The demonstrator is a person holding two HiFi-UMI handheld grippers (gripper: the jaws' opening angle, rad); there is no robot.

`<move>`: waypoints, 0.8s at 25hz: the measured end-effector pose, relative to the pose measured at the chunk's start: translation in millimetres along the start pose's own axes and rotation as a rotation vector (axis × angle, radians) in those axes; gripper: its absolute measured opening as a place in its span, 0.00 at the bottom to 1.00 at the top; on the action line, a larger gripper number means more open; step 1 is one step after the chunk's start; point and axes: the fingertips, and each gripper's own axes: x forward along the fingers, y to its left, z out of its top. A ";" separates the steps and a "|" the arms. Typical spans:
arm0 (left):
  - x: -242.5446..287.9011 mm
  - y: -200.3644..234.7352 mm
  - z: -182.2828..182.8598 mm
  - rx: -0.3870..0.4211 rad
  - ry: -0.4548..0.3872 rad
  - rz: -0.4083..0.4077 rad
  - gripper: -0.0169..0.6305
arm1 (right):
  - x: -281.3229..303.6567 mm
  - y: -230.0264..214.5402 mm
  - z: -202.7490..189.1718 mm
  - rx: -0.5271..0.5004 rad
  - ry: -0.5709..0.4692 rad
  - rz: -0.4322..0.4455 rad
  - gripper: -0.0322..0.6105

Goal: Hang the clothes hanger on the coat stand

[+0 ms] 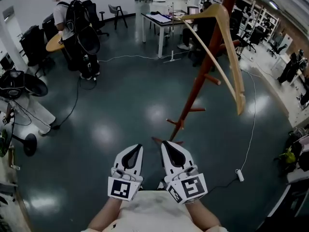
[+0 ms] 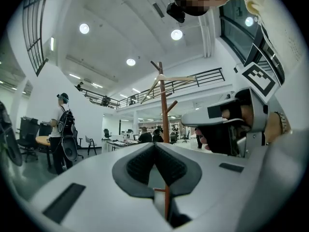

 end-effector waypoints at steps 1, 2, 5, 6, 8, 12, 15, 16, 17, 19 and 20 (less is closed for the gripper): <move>2.9 3.3 -2.8 0.001 0.004 0.001 0.05 | 7.3 2.0 -7.9 0.007 0.012 0.012 0.08; 6.3 7.6 -4.3 0.001 0.008 0.000 0.05 | 15.8 3.8 -15.0 0.022 0.025 0.023 0.08; 8.6 21.5 -4.5 -0.015 0.026 -0.008 0.05 | 40.4 13.8 -35.4 0.028 0.084 0.042 0.08; 4.9 24.4 -6.1 -0.019 0.036 -0.007 0.05 | 45.1 19.3 -43.6 0.016 0.108 0.048 0.08; -4.0 28.1 -15.7 -0.023 0.062 0.002 0.05 | 50.1 30.0 -60.5 0.001 0.150 0.066 0.08; -7.1 27.9 -33.4 -0.055 0.082 0.037 0.05 | 50.7 33.6 -77.4 -0.006 0.181 0.100 0.08; -0.4 25.1 -35.5 -0.072 0.088 0.042 0.05 | 52.1 24.3 -79.4 -0.012 0.194 0.086 0.08; 1.2 24.3 -37.1 -0.051 0.099 0.026 0.05 | 52.9 22.7 -80.5 -0.007 0.198 0.083 0.08; 2.3 23.1 -40.0 0.006 0.120 -0.005 0.05 | 53.5 22.1 -82.1 -0.004 0.201 0.082 0.08; 3.6 20.8 -47.6 0.137 0.168 -0.073 0.05 | 53.9 21.1 -85.9 -0.007 0.205 0.072 0.08; 4.0 20.4 -50.2 0.158 0.177 -0.087 0.05 | 53.5 19.9 -87.5 -0.012 0.203 0.059 0.08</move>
